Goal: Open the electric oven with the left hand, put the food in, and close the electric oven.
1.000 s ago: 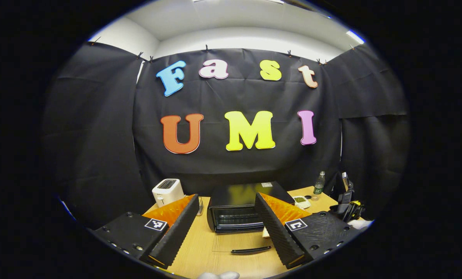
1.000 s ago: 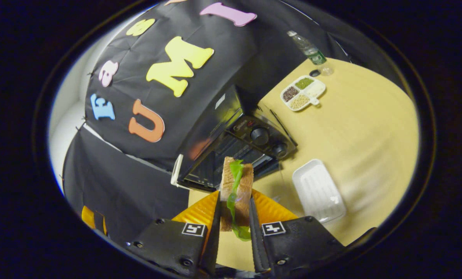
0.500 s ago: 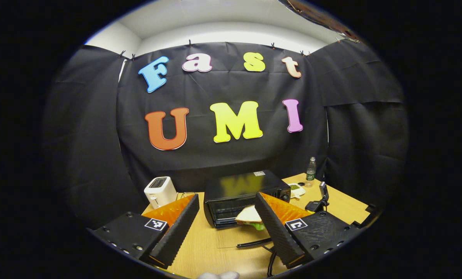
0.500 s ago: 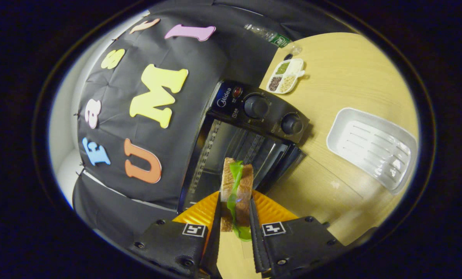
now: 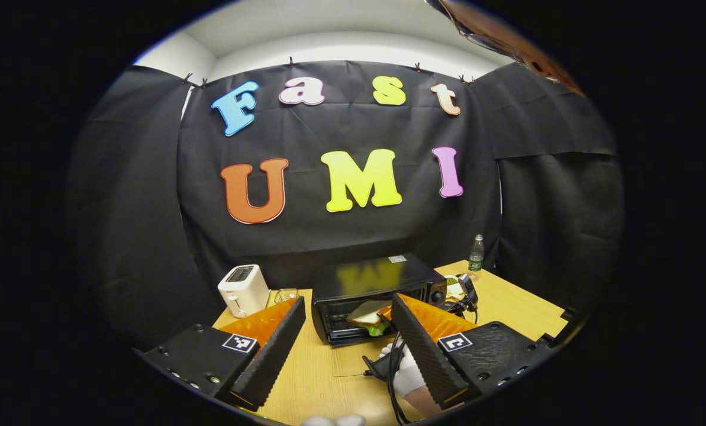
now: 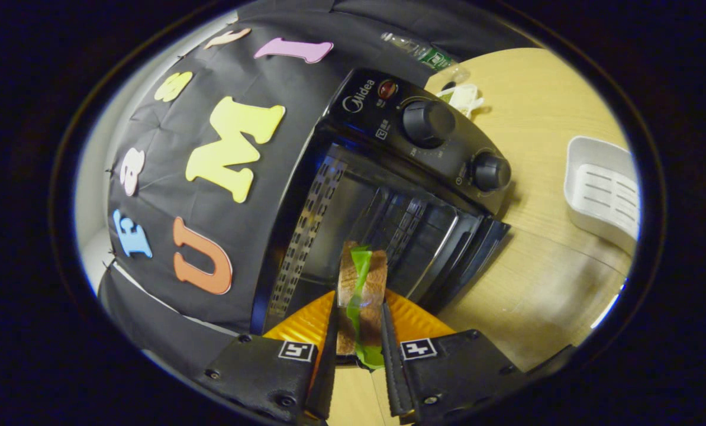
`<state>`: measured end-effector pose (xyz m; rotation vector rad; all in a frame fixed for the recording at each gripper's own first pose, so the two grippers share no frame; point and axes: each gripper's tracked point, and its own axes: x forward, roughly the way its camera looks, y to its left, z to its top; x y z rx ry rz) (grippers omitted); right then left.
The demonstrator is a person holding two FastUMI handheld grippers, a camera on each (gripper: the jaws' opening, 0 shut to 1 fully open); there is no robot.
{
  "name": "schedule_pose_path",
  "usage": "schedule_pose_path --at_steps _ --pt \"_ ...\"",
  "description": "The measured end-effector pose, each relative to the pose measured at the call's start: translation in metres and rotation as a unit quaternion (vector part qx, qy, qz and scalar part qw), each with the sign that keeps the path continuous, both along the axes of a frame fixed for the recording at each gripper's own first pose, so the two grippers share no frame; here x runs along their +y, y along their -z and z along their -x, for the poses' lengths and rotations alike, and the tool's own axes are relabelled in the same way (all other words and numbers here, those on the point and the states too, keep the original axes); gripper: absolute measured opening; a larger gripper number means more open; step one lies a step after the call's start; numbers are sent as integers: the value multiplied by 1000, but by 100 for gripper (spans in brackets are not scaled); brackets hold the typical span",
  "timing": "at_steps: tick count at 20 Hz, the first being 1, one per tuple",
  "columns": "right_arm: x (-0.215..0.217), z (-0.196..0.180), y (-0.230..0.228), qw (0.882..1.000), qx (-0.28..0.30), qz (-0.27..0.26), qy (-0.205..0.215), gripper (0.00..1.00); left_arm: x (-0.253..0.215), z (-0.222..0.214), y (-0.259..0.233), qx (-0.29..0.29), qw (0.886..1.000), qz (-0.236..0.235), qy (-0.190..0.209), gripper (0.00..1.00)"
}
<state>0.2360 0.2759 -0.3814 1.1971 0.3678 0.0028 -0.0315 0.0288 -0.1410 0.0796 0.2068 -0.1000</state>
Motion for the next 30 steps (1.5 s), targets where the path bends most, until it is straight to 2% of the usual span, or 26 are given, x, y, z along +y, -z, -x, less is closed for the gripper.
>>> schedule_pose_path --at_steps 1,2,3,4,5,6,7,10,11,12,15,16,17,21,22,23,25,26,27,30 --pt "0 -3 2 1000 0 4 -4 39 1 0 2 2 1000 2 -3 95" --pt "0 -5 3 1000 2 11 -4 34 2 1 2 4 1000 3 -6 95" --pt "0 -7 5 1000 2 27 -7 39 2 2 3 4 1000 4 -7 95" --pt "-1 -7 5 999 5 47 -11 39 2 2 4 6 1000 5 -9 95" --pt "1 -7 6 997 10 72 -18 34 1 2 4 8 1000 7 -7 95" --pt "1 -7 4 994 9 101 -29 36 1 3 5 7 1000 6 -7 95" --pt "1 -8 4 991 10 130 -36 42 1 4 5 7 1000 6 -7 95" --pt "3 -11 4 977 13 204 -55 50 2 4 1 4 1000 8 -8 95" --pt "-1 -13 6 974 18 219 -53 63 4 4 1 3 1000 8 -9 95" --pt "-5 -13 9 969 25 241 -58 60 4 5 0 3 1000 9 -10 95" --pt "-10 -9 17 962 34 263 -66 93 4 5 1 3 1000 10 -11 95" --pt "-16 -9 15 959 34 275 -60 90 5 5 1 3 1000 10 -11 95" --pt "-23 -6 13 954 33 292 -58 96 5 5 2 4 1000 9 -12 96" --pt "-30 5 -1 941 16 332 -68 93 7 3 -1 -3 1000 13 -13 95" --pt "-35 12 -6 939 15 337 -72 97 7 3 -2 -4 1000 14 -14 95" --pt "-41 19 -14 933 8 352 -74 97 7 3 -3 -7 1000 15 -15 95" --pt "-53 38 -37 927 -8 367 -80 93 9 1 -5 -11 1000 16 -18 96" --pt "-61 49 -49 921 -17 381 -81 97 10 1 -6 -14 1000 17 -19 95" --pt "-71 60 -66 915 -30 395 -81 93 11 0 -7 -17 999 18 -21 95" --pt "-104 94 -117 894 -66 436 -77 97 11 -1 -3 -18 999 23 -24 95"
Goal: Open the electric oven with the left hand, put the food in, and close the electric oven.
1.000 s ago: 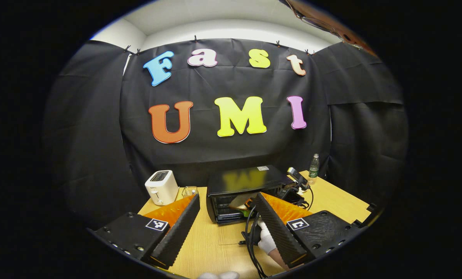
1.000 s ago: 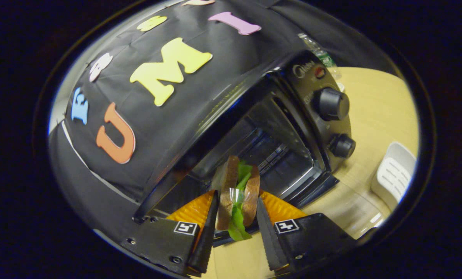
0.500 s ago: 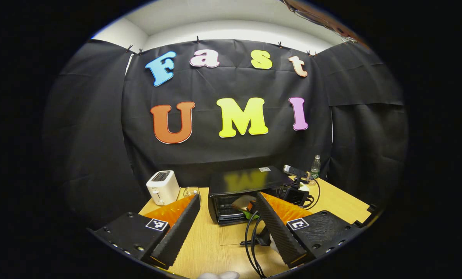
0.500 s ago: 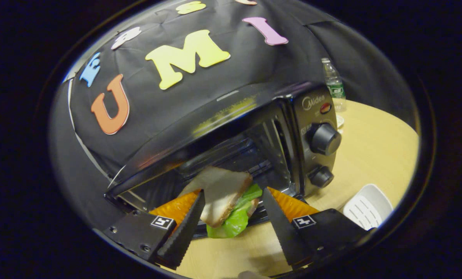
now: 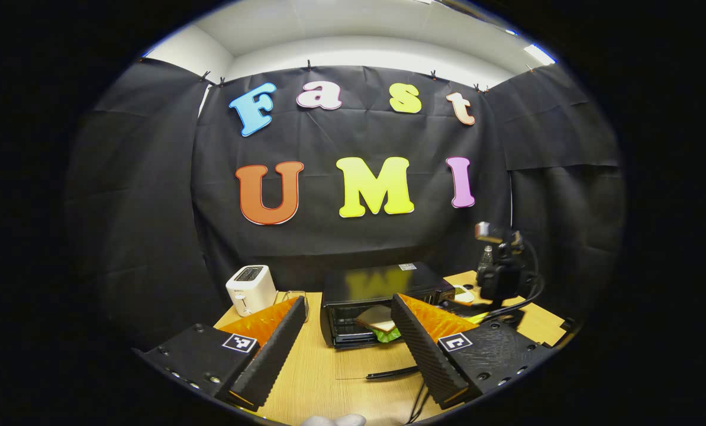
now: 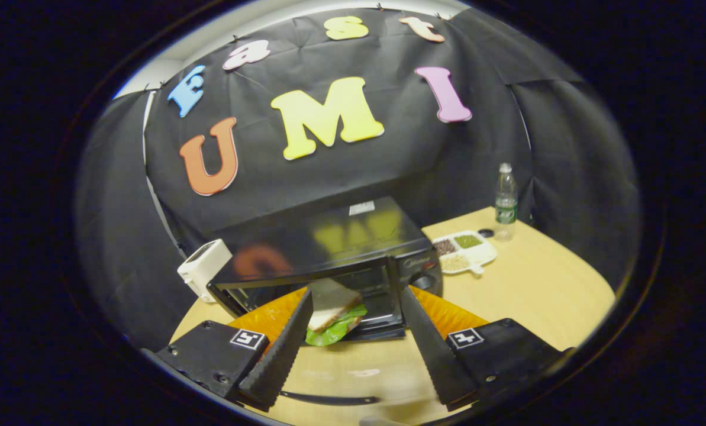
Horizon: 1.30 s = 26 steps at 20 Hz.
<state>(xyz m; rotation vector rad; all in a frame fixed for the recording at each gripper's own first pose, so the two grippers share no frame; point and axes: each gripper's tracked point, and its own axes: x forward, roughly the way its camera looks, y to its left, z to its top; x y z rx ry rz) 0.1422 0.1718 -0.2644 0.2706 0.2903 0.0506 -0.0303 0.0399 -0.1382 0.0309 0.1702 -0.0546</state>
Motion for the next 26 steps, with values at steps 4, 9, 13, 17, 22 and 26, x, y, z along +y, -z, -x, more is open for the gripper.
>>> schedule_pose_path --at_steps 4,9,13,17,22,26 --pt "-60 41 -65 998 -48 43 7 98 -4 -4 27 15 1000 -3 -5 95" --pt "-136 81 -114 995 -75 54 36 94 -18 -5 85 57 998 -12 -7 95" --pt "-180 98 -140 991 -92 89 49 99 -34 -3 148 110 994 -2 -14 96" --pt "-199 103 -155 990 -94 100 35 94 -58 3 214 168 986 6 -22 96" --pt "-218 99 -161 991 -86 97 16 99 -91 7 284 220 975 17 -28 96" --pt "-228 97 -160 990 -79 119 4 95 -103 -1 315 242 969 27 -43 96"
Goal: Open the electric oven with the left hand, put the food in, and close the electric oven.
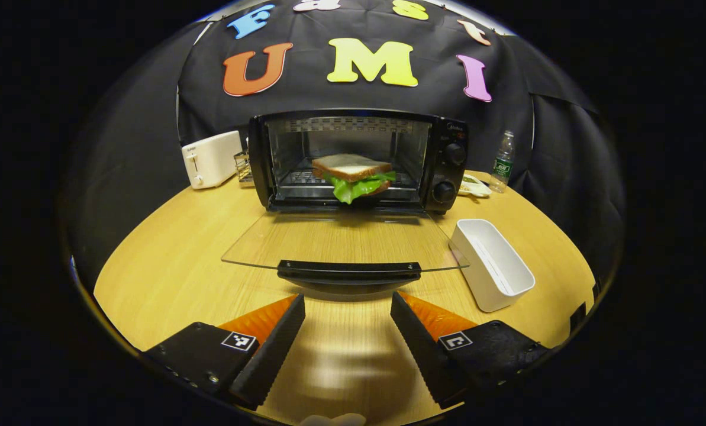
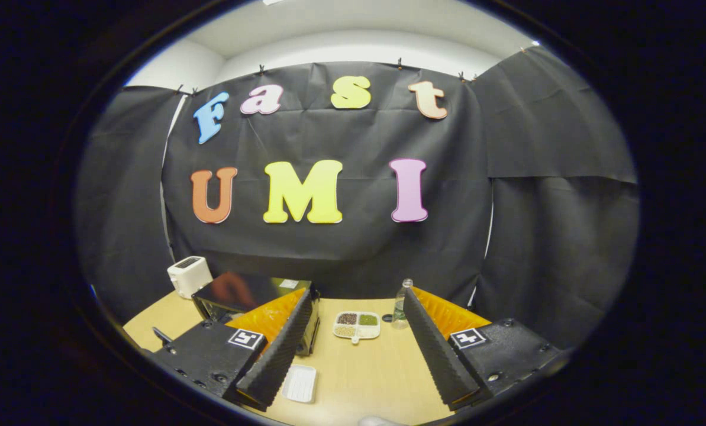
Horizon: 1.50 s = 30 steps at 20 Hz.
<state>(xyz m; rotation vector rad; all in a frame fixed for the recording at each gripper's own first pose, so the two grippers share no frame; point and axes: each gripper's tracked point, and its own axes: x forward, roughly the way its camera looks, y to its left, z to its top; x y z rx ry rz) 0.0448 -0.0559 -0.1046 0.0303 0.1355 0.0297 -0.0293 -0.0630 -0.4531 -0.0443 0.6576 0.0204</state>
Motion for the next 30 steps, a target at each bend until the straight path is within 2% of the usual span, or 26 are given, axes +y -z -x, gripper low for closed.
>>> schedule_pose_path --at_steps 1,2,3,5,6,13,14,16,18,21,22,23,26,27,29,30 --pt "-2 0 2 1000 4 2 -3 100 -1 -5 1 -4 1000 5 -3 96" --pt "-3 0 2 1000 7 2 -6 96 0 -9 3 -5 1000 3 -11 96" --pt "-4 -1 4 1000 11 2 -8 100 2 -12 5 -4 1000 2 -16 96" --pt "-8 -1 6 1000 16 4 -9 96 -1 -10 7 -5 1000 5 -19 95" --pt "-8 -1 6 1000 17 3 -11 100 0 -12 5 -8 1000 0 -19 95" --pt "-8 -2 10 999 28 -3 -14 100 0 -16 -9 -19 1000 -3 -13 94" --pt "-8 -3 9 1000 28 -2 -15 96 -1 -17 -13 -21 1000 3 -13 94" --pt "-6 -4 10 999 29 -3 -15 100 1 -19 -17 -21 1000 5 -14 94" --pt "-5 -5 9 999 29 -5 -17 96 1 -23 -31 -32 999 13 -17 95" --pt "-5 -5 7 999 28 -4 -17 96 3 -38 -55 -54 998 9 -12 96" --pt "-5 -4 6 1000 28 -4 -15 100 3 -42 -62 -59 998 10 -11 96" --pt "-6 -3 4 1000 26 -5 -13 96 3 -45 -70 -64 998 12 -10 95" --pt "-12 -3 -1 1000 20 -8 -5 96 4 -62 -92 -82 997 7 -4 96" --pt "-13 -3 -2 1000 18 -7 -3 100 3 -69 -98 -89 996 3 0 96" --pt "-16 -3 -4 1000 16 -5 2 100 4 -81 -109 -99 995 -4 6 96" --pt "-16 -3 -6 1000 15 -8 2 96 5 -88 -113 -104 994 -8 8 96"
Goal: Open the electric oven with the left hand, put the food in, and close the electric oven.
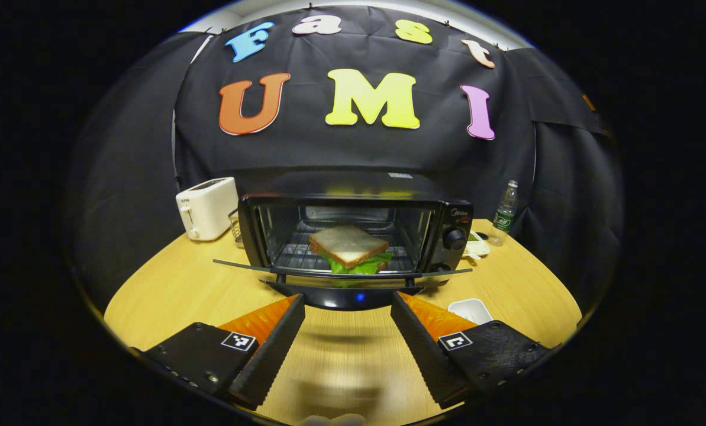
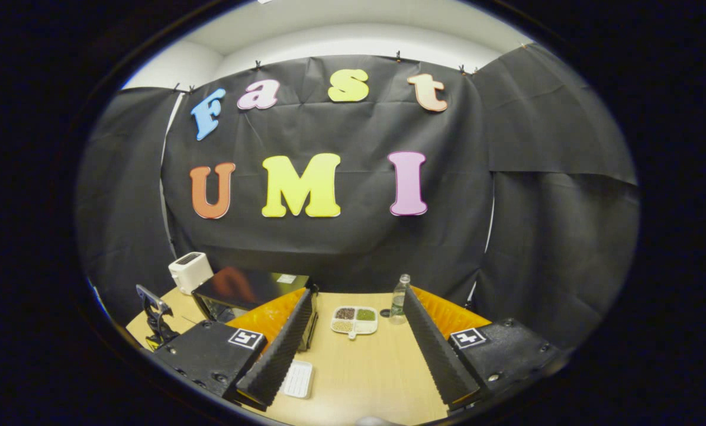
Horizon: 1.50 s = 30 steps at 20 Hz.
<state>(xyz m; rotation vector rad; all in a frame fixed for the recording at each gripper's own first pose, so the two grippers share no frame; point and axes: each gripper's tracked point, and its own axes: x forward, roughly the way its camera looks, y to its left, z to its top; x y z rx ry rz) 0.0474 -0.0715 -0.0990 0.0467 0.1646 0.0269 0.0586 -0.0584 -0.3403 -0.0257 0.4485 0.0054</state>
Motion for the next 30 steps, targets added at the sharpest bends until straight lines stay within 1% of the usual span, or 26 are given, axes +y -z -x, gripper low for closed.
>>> schedule_pose_path --at_steps 1,2,3,4,5,6,8,9,10,11,12,13,15,16,17,18,19,20,21,24,27,28,29,30 --pt "0 -1 0 1000 0 -2 1 96 -1 -6 -4 -4 1000 -3 1 96" --pt "0 -2 1 1000 1 -2 2 100 -1 -13 -10 -8 1000 -5 3 96" --pt "-1 -2 1 1000 0 -3 2 99 2 -20 -17 -11 1000 -5 3 96" --pt "0 -2 0 1000 -1 -4 3 96 2 -26 -19 -14 1000 -4 2 96" --pt "1 -3 0 1000 -1 -4 3 96 3 -33 -24 -19 1000 -4 2 96" --pt "2 -3 0 1000 -1 -4 2 100 3 -38 -26 -21 1000 -7 4 96" --pt "3 -3 -1 1000 0 -4 3 100 1 -46 -34 -31 999 -10 8 96" --pt "2 -2 -1 1000 0 -4 4 96 1 -51 -38 -36 999 -12 7 96" --pt "2 -2 -2 1000 -1 -5 4 100 1 -55 -38 -37 999 -12 10 96" --pt "3 -3 -1 1000 2 -6 7 100 2 -58 -37 -36 999 -16 9 96" --pt "3 -3 -1 1000 2 -7 6 96 2 -63 -36 -38 999 -17 11 96" --pt "5 -4 0 1000 4 -9 8 100 4 -68 -36 -36 999 -21 10 96" --pt "4 -5 0 1000 6 -9 10 99 5 -72 -37 -35 999 -23 9 96" --pt "3 -6 0 1000 6 -8 11 95 4 -74 -38 -34 999 -20 9 96" --pt "3 -4 -1 1000 5 -7 13 95 5 -69 -42 -33 999 -17 6 96" --pt "5 -4 -4 1000 2 -5 12 96 6 -64 -52 -39 999 -14 6 96" --pt "8 -4 -5 1000 1 -2 10 100 6 -58 -63 -44 999 -12 5 96" --pt "13 -4 -9 1000 -4 1 6 96 9 -51 -79 -56 998 -11 2 96" --pt "16 -3 -16 1000 -12 4 5 95 12 -43 -96 -65 998 -5 1 96" --pt "34 -1 -31 999 -31 0 -8 96 27 -14 -151 -89 996 10 -13 96" --pt "53 -1 -43 999 -42 -6 -19 96 50 12 -218 -130 991 12 -35 96" --pt "59 0 -51 999 -50 -2 -22 100 57 19 -240 -142 989 11 -38 88" --pt "65 0 -55 998 -55 4 -23 95 62 26 -256 -152 988 7 -39 95" --pt "71 3 -63 998 -62 6 -26 95 68 34 -273 -160 986 0 -39 95"
